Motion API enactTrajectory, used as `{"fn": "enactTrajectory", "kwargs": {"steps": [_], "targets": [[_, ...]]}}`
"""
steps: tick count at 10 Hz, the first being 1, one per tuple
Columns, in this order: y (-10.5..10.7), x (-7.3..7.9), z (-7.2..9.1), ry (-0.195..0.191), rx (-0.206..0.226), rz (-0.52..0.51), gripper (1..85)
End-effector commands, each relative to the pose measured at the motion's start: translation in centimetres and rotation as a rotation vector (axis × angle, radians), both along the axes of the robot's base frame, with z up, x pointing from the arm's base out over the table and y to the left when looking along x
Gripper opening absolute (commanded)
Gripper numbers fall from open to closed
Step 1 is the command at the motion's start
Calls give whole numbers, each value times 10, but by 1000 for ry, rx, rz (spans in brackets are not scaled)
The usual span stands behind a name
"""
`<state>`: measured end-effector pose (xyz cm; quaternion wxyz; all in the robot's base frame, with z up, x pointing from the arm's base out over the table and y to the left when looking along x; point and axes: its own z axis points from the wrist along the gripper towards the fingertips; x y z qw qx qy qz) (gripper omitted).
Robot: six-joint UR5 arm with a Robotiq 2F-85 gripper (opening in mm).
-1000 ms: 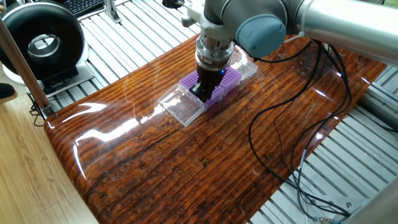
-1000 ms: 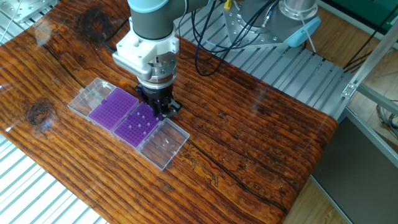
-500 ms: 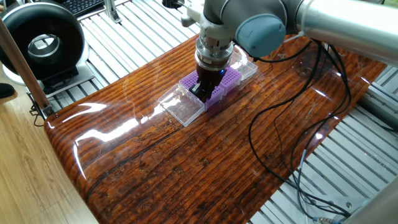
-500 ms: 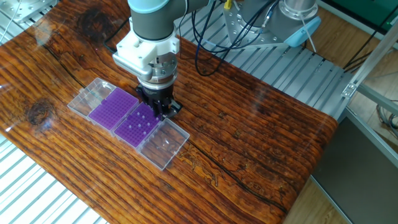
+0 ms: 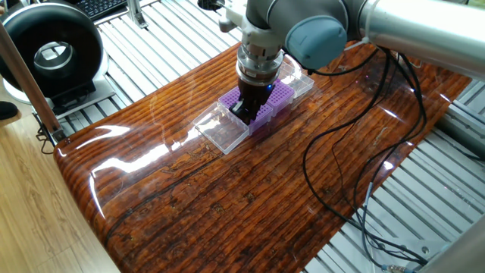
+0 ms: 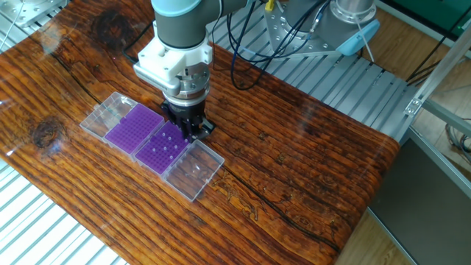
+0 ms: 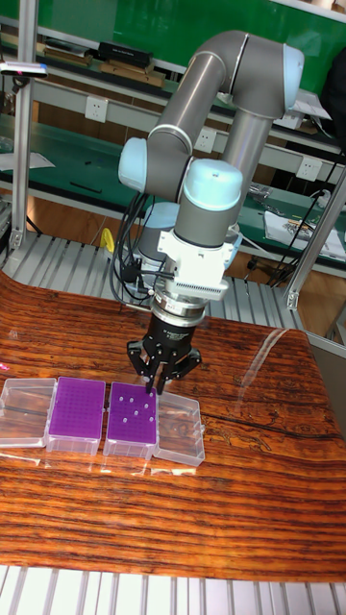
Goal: Transfer all small pipette tips from one holder to another
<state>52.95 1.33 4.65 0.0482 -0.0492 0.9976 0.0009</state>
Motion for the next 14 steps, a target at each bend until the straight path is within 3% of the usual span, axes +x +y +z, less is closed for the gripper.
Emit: {"fn": "enactTrajectory", "kwargs": {"steps": [1,7,13,14], "targets": [[0,1,-2,-4,8,-2,223],[-1,2,-1,-8,1,-5,177],[-2,11,-1,-32,24,20,130],[-3,12,-2,-35,21,17,83]]}}
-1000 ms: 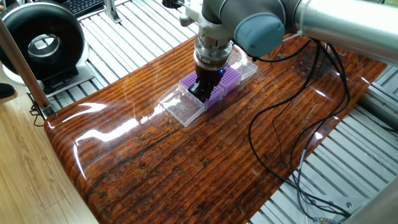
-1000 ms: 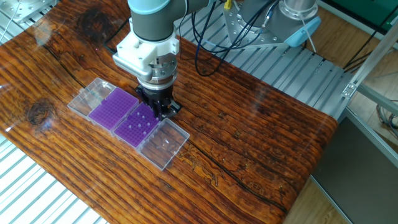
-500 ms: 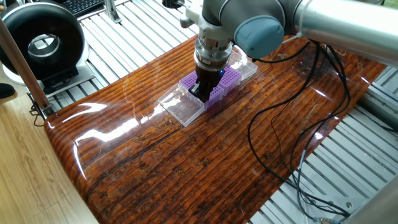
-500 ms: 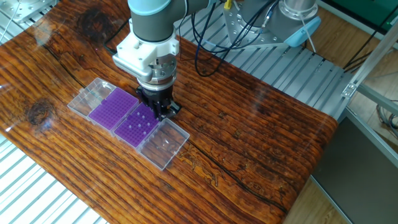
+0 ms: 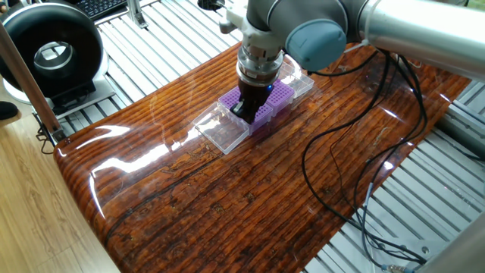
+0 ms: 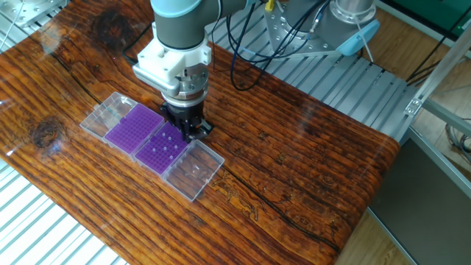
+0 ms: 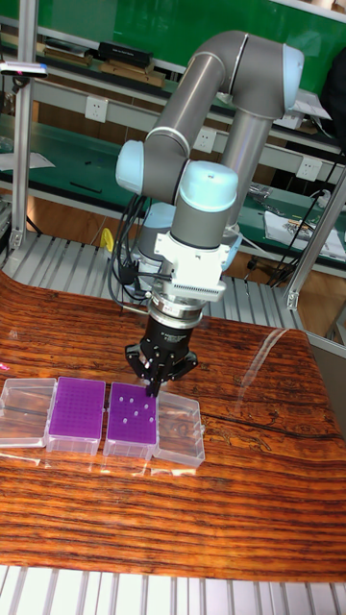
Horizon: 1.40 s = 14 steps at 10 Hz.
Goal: Transfer all small pipette tips from one holder to another
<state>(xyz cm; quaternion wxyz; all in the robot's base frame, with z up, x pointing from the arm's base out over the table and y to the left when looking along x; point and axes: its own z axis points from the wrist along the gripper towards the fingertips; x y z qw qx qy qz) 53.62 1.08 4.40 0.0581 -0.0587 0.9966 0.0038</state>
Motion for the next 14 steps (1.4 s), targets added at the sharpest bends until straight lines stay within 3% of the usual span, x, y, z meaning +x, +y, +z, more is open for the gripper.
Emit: {"fn": "enactTrajectory", "kwargs": {"steps": [1,14], "targets": [[-4,7,1,-18,8,-9,40],[-15,6,13,-16,-43,-50,13]]}}
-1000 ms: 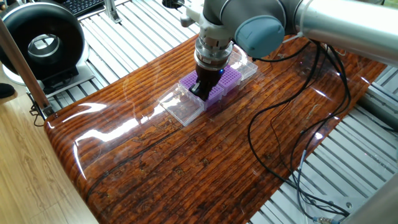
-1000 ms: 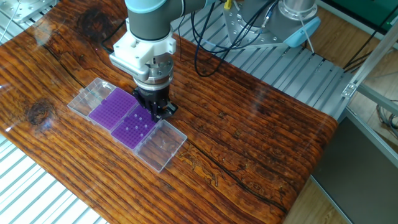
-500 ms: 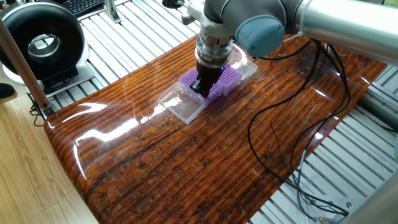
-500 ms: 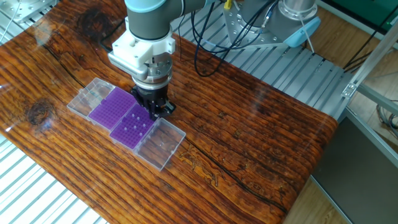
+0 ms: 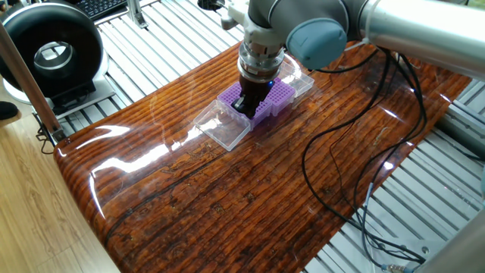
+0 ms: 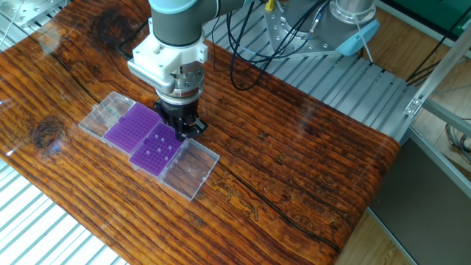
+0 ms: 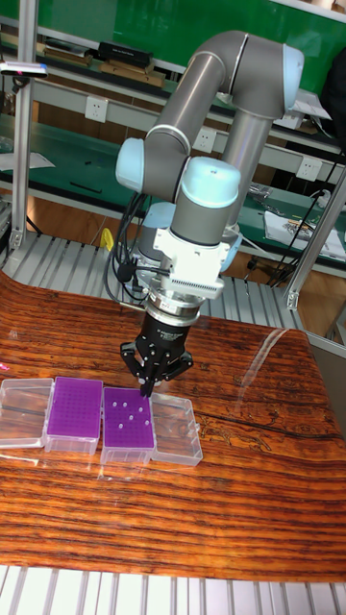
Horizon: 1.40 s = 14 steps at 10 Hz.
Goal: Transfer all small pipette tips from one holder to another
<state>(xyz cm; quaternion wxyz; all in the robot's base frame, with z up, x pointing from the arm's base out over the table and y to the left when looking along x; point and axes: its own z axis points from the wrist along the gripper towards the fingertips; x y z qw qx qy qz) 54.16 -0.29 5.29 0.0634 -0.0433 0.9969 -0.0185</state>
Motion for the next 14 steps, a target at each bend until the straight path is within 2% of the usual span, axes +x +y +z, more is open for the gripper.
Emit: {"fn": "enactTrajectory", "kwargs": {"steps": [1,6,9,12,14], "targets": [[-1,0,8,0,-5,-20,13],[-5,-5,22,18,-11,-24,13],[-3,-9,38,33,-1,-29,13],[-2,-8,50,33,6,-27,13],[-10,-4,55,30,-3,0,13]]}}
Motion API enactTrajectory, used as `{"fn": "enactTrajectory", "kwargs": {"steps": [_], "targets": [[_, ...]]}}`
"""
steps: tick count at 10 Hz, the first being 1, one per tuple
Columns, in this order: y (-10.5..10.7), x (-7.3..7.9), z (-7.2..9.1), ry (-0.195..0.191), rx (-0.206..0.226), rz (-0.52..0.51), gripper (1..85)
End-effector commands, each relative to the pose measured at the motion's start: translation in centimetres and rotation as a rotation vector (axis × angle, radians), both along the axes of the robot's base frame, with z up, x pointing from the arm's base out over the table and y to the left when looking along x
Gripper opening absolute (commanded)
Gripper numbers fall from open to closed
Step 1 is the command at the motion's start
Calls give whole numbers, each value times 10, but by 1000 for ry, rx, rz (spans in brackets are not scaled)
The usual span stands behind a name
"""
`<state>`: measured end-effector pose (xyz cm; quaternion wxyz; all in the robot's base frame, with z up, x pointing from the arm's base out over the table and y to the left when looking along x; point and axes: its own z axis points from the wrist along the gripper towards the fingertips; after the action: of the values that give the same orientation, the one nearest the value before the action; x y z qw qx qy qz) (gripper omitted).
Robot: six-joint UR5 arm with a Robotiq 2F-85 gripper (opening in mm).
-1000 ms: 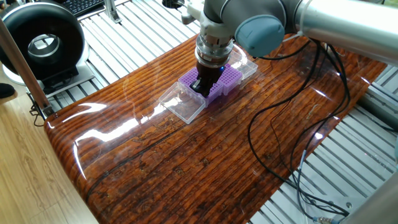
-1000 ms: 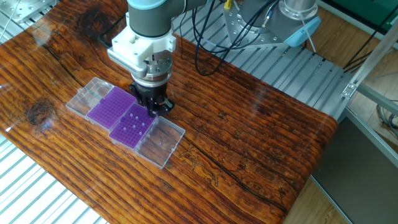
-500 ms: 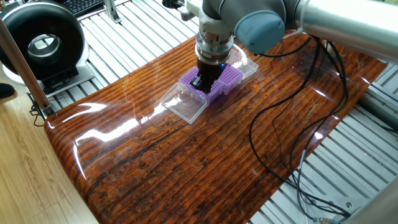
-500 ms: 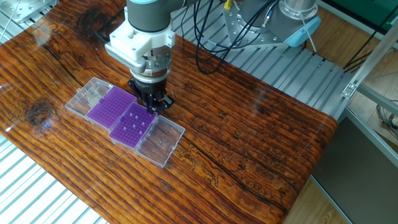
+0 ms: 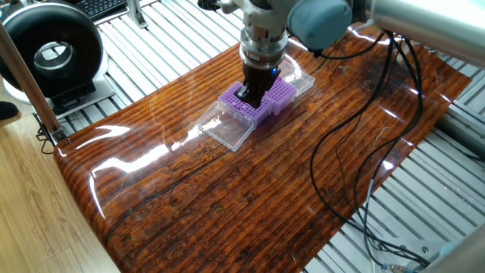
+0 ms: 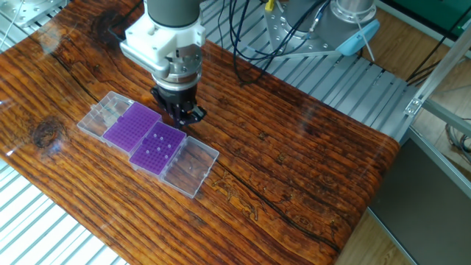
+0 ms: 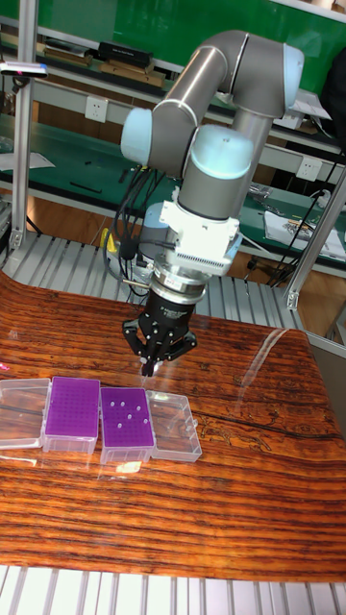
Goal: Transfer all small pipette tips from one holder to another
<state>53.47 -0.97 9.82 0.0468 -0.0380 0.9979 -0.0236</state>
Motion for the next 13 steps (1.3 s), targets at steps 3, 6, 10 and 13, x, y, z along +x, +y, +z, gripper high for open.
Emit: {"fn": "enactTrajectory", "kwargs": {"steps": [3,6,10,13], "targets": [[-22,7,17,7,3,65,13],[-47,10,20,14,0,117,13],[-75,19,13,2,11,183,13],[-80,27,5,-18,21,205,13]]}}
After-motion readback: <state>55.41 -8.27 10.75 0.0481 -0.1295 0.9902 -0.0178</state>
